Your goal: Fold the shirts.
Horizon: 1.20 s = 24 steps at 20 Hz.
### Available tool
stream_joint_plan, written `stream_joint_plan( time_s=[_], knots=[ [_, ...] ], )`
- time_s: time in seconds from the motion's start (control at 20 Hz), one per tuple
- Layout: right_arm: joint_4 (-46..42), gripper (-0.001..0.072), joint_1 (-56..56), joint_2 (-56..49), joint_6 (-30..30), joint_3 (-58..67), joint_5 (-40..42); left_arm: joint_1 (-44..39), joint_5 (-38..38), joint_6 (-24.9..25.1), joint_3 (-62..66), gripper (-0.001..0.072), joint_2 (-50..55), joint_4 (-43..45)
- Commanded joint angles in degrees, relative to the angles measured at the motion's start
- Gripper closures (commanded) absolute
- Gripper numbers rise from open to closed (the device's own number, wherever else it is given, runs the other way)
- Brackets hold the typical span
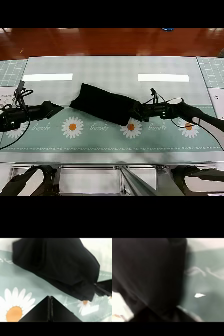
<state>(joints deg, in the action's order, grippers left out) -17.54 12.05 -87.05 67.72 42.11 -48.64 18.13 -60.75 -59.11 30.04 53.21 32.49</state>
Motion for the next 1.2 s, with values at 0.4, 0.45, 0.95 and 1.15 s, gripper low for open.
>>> stream_joint_plan(
  time_s=[0.4,0.45,0.95,1.15],
  knots=[
    [-23.0,0.0687,5.5,-2.7,15.1,39.0,-9.6,-1.1,0.3,0.0,0.0,0.0689,0.1,0.0],
    [-23.9,0.0687,5.2,-2.7,16.0,43.2,-11.3,-1.6,0.3,0.3,0.0,0.0689,0.1,0.5],
    [-37.0,0.0688,-10.9,-1.6,23.4,65.9,-32.5,-18.6,4.2,-2.9,0.0,0.0689,0.0,7.0],
    [-37.1,0.0688,-22.1,1.5,25.2,65.9,-37.6,-24.8,9.7,-6.3,0.0,0.0689,0.0,7.0]
  ],
)
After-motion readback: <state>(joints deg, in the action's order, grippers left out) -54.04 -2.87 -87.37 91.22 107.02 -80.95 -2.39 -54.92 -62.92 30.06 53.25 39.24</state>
